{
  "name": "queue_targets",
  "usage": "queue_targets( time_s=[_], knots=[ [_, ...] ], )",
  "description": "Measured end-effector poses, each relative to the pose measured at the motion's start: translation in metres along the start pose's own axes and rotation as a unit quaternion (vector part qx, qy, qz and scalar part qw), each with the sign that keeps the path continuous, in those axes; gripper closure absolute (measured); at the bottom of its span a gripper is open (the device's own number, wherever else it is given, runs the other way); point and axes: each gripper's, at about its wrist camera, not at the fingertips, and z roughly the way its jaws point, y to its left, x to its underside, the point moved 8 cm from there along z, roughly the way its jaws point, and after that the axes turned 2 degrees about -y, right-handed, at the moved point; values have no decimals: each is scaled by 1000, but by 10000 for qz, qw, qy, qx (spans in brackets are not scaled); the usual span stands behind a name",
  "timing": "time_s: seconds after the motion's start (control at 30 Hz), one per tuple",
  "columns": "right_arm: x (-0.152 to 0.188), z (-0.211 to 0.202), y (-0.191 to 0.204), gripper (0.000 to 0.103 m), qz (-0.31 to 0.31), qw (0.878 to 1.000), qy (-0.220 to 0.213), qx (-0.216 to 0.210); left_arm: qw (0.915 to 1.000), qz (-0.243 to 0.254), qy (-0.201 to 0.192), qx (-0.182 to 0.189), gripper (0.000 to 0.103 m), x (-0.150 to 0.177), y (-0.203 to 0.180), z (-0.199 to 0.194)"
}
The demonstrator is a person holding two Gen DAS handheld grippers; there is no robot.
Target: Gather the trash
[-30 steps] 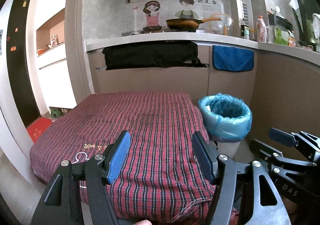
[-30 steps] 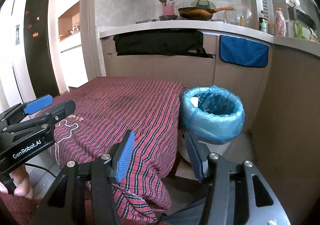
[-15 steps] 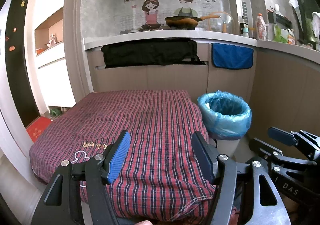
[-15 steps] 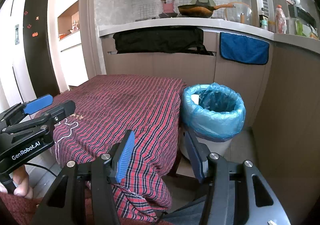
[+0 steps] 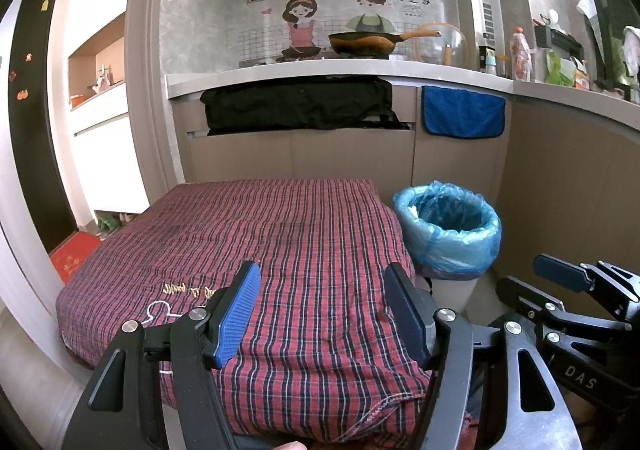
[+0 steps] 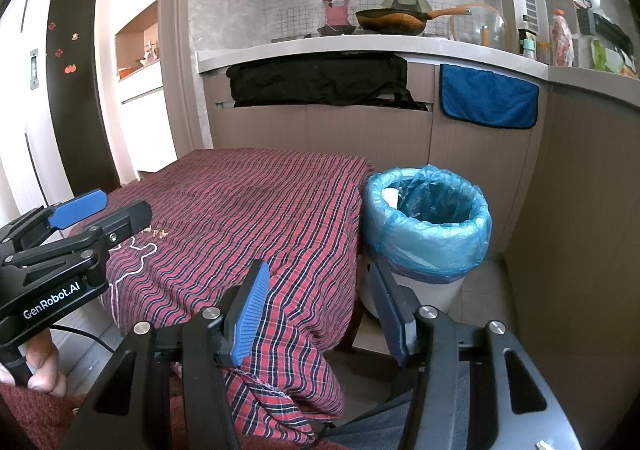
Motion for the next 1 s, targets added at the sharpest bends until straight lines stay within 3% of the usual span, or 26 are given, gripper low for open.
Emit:
queue_targets(
  time_s=[1.0],
  knots=[
    [-4, -10, -7, 54, 121, 9997, -159, 102, 10000, 34, -6, 65, 38, -1, -12, -1]
  ],
)
